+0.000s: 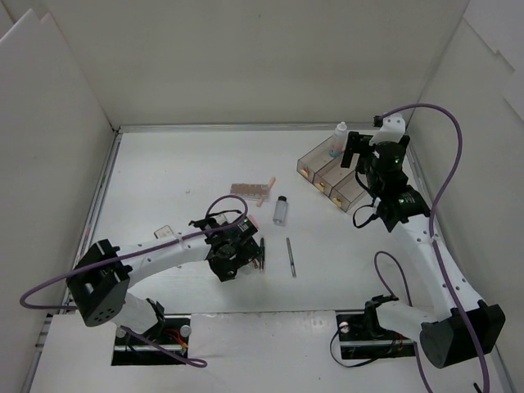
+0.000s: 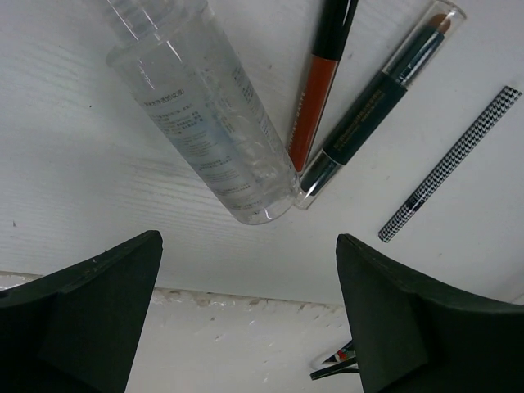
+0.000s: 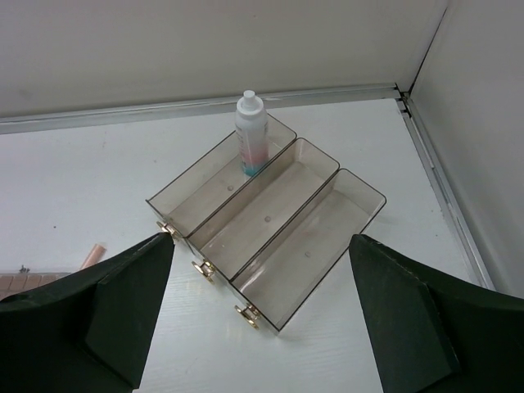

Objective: Organize the makeup

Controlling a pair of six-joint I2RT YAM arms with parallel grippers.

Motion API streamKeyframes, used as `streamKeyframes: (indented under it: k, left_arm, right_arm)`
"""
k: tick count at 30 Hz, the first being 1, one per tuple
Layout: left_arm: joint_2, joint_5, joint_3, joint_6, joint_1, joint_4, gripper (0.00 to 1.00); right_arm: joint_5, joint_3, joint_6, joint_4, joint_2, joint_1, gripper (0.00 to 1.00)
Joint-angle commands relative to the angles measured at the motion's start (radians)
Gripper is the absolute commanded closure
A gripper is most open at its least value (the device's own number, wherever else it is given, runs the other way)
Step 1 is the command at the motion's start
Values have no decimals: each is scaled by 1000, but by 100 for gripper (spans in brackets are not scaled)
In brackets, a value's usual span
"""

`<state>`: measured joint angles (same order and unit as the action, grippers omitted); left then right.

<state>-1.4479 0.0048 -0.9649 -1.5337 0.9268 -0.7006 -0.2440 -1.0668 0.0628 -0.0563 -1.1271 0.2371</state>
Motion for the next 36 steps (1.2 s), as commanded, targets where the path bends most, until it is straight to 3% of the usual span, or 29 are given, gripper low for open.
streamKeyframes:
  k: [1, 18, 24, 27, 33, 36]
  left_arm:
    - [4, 18, -1, -60, 3, 16, 18]
    - [-121, 1, 2, -16, -103, 70, 40]
    - [-137, 15, -6, 43, -112, 53, 70]
    - [-108, 0, 6, 98, -134, 24, 100]
    - [9, -194, -26, 303, -160, -56, 100]
    - [124, -254, -11, 484, -160, 42, 100]
  right_arm:
    - [18, 2, 18, -53, 49, 4, 14]
    - [121, 1, 65, -62, 18, 42, 14]
    - [121, 1, 68, -62, 9, 53, 14]
    - [144, -5, 77, -51, 9, 62, 14]
    - [313, -16, 183, 1, 1, 126, 15]
    - [399, -6, 230, 38, 9, 174, 15]
